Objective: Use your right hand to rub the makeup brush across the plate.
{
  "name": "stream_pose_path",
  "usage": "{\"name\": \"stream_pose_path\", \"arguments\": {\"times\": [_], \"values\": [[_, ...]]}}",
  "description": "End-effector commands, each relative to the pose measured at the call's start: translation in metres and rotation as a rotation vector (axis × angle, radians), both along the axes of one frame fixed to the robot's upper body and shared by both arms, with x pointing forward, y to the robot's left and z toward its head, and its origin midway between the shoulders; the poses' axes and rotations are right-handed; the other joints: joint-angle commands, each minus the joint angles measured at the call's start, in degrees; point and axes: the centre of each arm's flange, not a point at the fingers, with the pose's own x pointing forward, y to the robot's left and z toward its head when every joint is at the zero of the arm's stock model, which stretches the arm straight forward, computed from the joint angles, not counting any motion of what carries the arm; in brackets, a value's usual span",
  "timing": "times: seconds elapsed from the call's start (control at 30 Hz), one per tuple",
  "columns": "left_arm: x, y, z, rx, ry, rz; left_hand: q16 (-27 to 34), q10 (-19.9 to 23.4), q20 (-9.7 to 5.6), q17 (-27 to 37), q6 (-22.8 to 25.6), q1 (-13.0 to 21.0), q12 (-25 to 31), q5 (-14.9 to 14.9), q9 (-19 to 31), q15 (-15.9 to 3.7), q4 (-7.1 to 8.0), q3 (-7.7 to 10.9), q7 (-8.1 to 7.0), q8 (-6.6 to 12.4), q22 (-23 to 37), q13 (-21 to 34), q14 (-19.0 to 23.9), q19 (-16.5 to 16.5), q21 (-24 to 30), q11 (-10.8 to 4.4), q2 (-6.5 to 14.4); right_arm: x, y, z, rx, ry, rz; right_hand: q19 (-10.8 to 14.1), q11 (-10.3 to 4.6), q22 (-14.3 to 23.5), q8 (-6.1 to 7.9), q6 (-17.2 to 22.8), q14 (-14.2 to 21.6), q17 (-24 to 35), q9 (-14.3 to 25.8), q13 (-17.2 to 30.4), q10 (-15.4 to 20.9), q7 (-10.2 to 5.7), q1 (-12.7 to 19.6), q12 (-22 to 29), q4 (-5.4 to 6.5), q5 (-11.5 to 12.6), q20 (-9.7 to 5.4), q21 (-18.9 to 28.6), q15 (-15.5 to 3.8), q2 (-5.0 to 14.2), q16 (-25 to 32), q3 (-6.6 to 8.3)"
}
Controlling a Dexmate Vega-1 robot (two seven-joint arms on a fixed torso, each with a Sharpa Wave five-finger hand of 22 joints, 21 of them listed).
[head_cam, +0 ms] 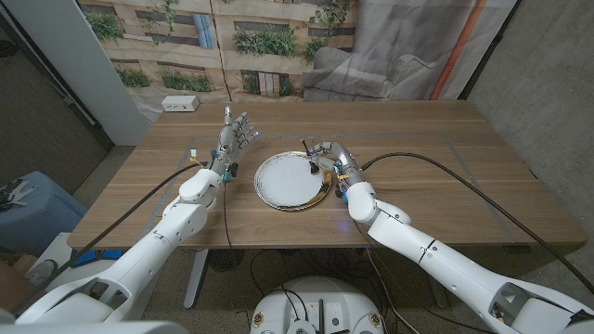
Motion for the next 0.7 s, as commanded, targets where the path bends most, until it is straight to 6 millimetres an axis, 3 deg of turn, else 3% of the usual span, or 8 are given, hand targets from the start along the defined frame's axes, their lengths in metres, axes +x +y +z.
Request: {"name": "stream_pose_path", "arguments": {"times": [0.03, 0.7], "values": [[0.0, 0.0, 0.0, 0.0, 0.0, 0.0, 0.19, 0.19, 0.25, 0.1, -0.01, 0.04, 0.42, 0.34, 0.13, -0.74, 0.21, -0.48, -0.38, 0.42, 0.27, 0.15, 0.51, 0.49, 0.39, -0.26, 0.68, 0.001, 0.011, -0.001, 0.003, 0.006, 0.038, 0.53, 0.15, 0.29, 0.21, 0.04, 0.44, 0.04, 0.19, 0.27, 0.26, 0.09, -0.15, 0.12, -0.09, 0.19, -1.49, 0.44, -9.56, 0.54, -0.1, -0.15], [0.0, 0.0, 0.0, 0.0, 0.0, 0.0, 0.19, 0.16, 0.23, 0.1, -0.02, 0.04, 0.41, 0.34, 0.13, -0.73, 0.21, -0.5, -0.38, 0.42, 0.27, 0.15, 0.52, 0.47, 0.38, -0.27, 0.69, 0.004, 0.021, -0.001, 0.003, 0.02, 0.077, 0.54, 0.14, 0.29, 0.24, 0.0, 0.54, 0.04, 0.16, 0.34, 0.22, 0.07, -0.2, 0.05, -0.14, 0.26, -1.53, 0.44, -9.63, 0.7, -0.25, -0.28]]}}
